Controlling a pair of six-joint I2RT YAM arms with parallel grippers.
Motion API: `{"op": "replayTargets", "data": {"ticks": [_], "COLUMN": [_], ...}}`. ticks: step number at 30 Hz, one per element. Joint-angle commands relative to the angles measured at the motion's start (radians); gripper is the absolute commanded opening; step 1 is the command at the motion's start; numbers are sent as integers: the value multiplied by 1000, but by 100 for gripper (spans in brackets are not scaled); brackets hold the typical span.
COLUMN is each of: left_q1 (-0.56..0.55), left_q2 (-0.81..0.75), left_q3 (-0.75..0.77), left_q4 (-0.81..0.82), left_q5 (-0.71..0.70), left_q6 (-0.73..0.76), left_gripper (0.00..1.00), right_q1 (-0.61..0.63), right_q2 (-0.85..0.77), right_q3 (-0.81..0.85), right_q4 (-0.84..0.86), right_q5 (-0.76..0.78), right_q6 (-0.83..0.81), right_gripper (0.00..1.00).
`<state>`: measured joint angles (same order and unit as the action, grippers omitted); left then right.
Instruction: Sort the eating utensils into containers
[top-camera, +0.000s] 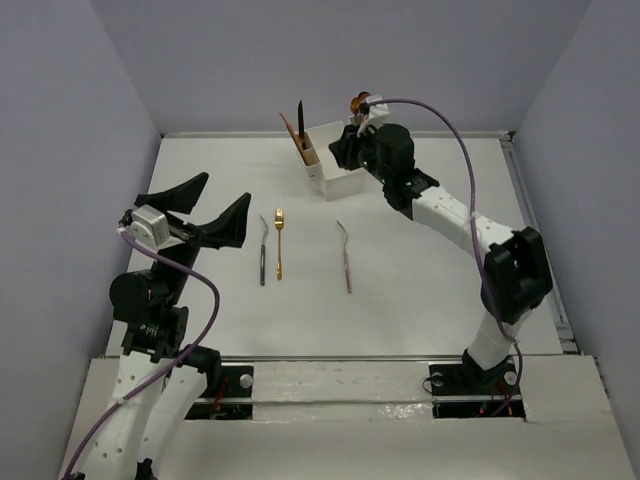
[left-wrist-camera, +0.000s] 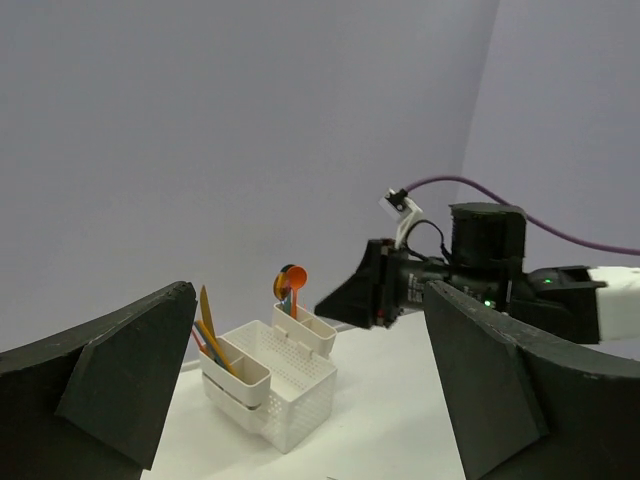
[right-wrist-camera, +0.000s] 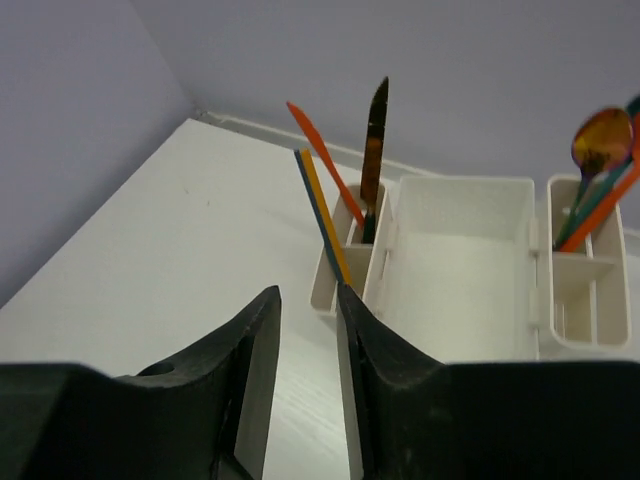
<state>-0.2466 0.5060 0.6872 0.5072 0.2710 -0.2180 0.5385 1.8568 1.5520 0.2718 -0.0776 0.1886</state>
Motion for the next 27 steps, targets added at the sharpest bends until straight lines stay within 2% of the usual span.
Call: {"op": "replayTargets", "data": {"ticks": [1,5,7,11,24,27], "left_q1": [7,7,7,7,7,7], "left_q2": [-18,-27,-29,-38,-40,-40], "left_q3": [25,21,21,21,21,20], "left_q4": [54,54,54,54,54,54], "left_q5": [23,30,33,31,36,36], "left_q6": [-1,-3,-3,-3,-3,-3], "left_gripper": [99,99,99,99,99,99], "right_q1": [41,77,97,124,187,187], "right_q2": [-154,-238,-246,-217,13,34], "right_q3": [-225,-365,-398,-432,-299,-288], "right_q4": [-242,-390,-468,-517,-559,-588], "right_q5": [129,163,199,208,232,259], "right_q6": [78,118,120,143,152,155], "right_gripper": [41,49,51,51,51,47]}}
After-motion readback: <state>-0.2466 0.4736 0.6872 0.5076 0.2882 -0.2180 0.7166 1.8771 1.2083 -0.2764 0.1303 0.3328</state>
